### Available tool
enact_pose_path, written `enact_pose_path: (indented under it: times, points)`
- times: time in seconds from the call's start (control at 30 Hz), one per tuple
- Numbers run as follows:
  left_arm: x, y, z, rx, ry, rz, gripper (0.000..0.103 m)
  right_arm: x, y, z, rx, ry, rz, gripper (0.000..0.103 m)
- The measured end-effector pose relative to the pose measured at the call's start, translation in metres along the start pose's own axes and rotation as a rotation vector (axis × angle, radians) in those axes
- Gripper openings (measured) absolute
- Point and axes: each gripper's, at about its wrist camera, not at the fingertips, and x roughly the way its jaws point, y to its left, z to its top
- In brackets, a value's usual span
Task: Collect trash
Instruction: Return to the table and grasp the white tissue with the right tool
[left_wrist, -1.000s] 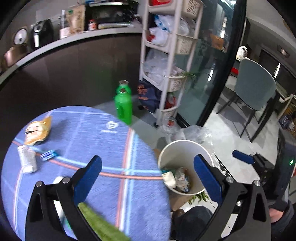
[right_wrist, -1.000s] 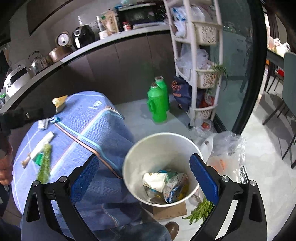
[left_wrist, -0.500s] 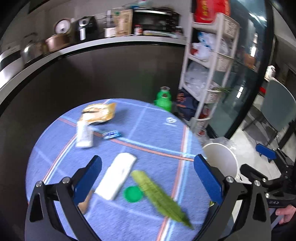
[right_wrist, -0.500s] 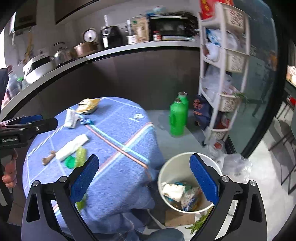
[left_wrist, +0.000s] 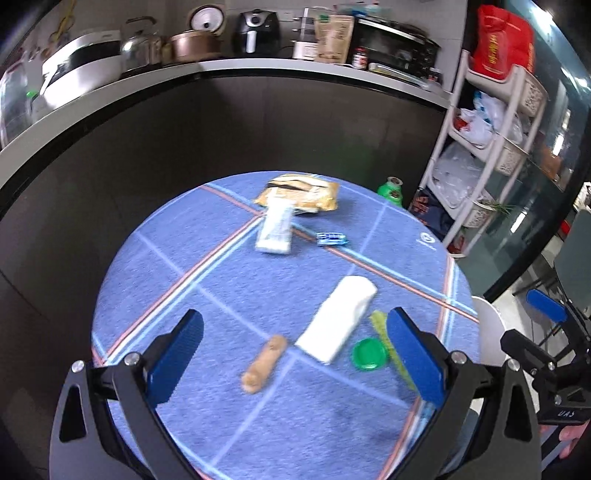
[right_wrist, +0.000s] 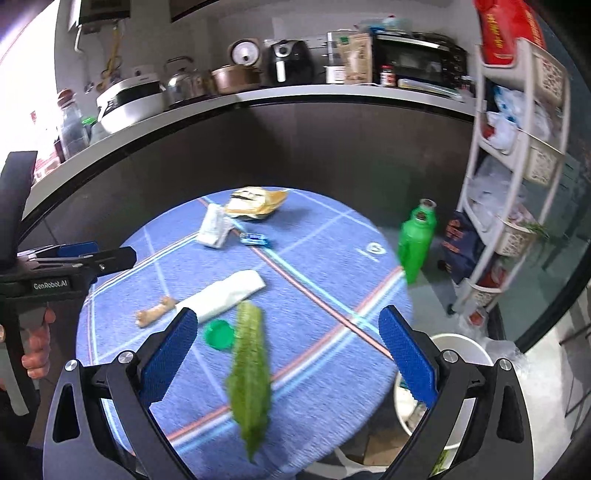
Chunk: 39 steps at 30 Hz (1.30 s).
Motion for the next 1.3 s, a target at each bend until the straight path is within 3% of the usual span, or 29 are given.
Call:
enact_pose_path:
  times: [0.47, 0.67, 0.8, 1.07, 1.3]
  points:
    - [0.007, 0.096, -0.019, -0.128, 0.049, 0.077, 0.100, 0.052, 0.051, 0.010, -0.027, 0.114, 0.040, 0.095]
    - [0.012, 0.104, -0.026, -0.115, 0.059, 0.050, 0.099, 0.076, 0.073, 0.007, -0.065, 0.164, 0.073, 0.093]
    - [0.014, 0.098, -0.030, -0.076, 0.061, -0.007, 0.098, 0.093, 0.078, 0.008, -0.066, 0.196, 0.071, 0.082]
    - [0.025, 0.085, -0.044, -0.023, 0.109, -0.121, 0.076, 0.151, 0.080, 0.016, -0.025, 0.326, 0.072, 0.072]
    - [0.040, 0.083, -0.051, -0.012, 0.152, -0.167, 0.059, 0.180, 0.088, 0.010, -0.013, 0.419, 0.053, 0.068]
